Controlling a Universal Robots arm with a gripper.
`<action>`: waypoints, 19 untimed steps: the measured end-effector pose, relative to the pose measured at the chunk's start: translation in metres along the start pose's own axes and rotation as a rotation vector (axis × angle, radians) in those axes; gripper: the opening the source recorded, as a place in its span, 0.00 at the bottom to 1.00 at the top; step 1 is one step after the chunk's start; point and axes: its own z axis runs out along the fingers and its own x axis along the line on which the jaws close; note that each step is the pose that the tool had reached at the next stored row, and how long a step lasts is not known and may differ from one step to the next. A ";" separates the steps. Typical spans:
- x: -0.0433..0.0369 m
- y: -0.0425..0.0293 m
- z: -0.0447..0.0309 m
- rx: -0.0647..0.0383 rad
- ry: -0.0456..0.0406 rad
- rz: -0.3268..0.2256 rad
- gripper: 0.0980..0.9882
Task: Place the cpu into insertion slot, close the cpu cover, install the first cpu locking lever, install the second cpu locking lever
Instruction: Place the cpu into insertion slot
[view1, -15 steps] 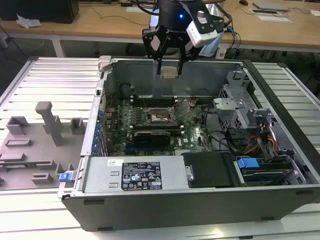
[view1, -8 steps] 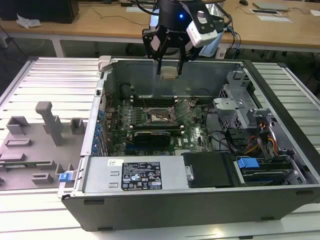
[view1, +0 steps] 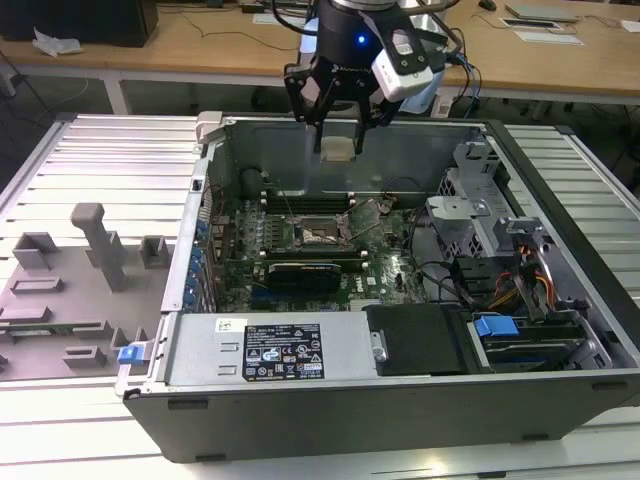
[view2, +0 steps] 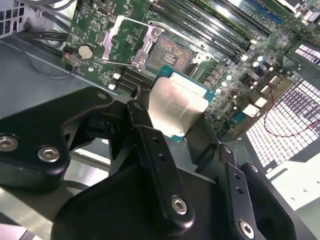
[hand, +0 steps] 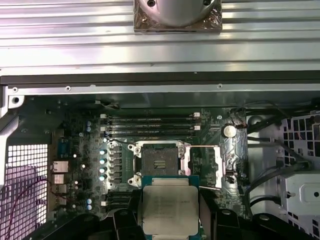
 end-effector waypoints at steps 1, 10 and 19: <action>0.0001 -0.0002 0.0021 0.000 0.0000 0.000 0.50; 0.0013 -0.0017 0.0184 0.000 0.0000 0.000 0.50; 0.0020 -0.0024 0.0259 0.000 0.0000 0.000 0.50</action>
